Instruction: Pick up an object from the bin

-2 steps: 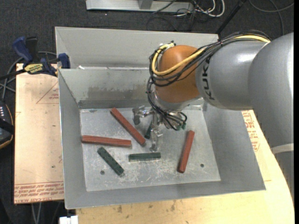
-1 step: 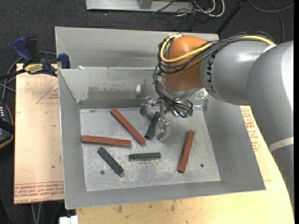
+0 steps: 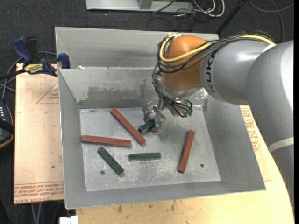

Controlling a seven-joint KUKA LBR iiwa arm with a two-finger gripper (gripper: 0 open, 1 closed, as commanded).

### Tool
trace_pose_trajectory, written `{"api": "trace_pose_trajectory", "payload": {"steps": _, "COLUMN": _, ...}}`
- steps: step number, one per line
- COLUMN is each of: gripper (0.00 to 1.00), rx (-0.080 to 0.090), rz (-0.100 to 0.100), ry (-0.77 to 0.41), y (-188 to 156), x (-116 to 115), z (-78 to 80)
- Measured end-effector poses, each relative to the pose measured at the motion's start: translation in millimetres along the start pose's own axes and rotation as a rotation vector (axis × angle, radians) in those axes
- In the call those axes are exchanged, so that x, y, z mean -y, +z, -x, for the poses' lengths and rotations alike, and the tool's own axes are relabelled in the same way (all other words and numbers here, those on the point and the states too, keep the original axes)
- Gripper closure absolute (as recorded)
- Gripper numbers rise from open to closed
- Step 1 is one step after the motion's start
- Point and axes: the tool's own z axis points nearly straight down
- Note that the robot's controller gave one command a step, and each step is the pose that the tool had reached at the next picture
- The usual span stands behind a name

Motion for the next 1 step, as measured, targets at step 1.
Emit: {"api": "trace_pose_trajectory", "payload": {"steps": 1, "gripper": 1.0, "rx": 0.007, "rz": -0.004, "ry": 0.007, "y": -148.6, "x": -15.2, "z": 2.8}}
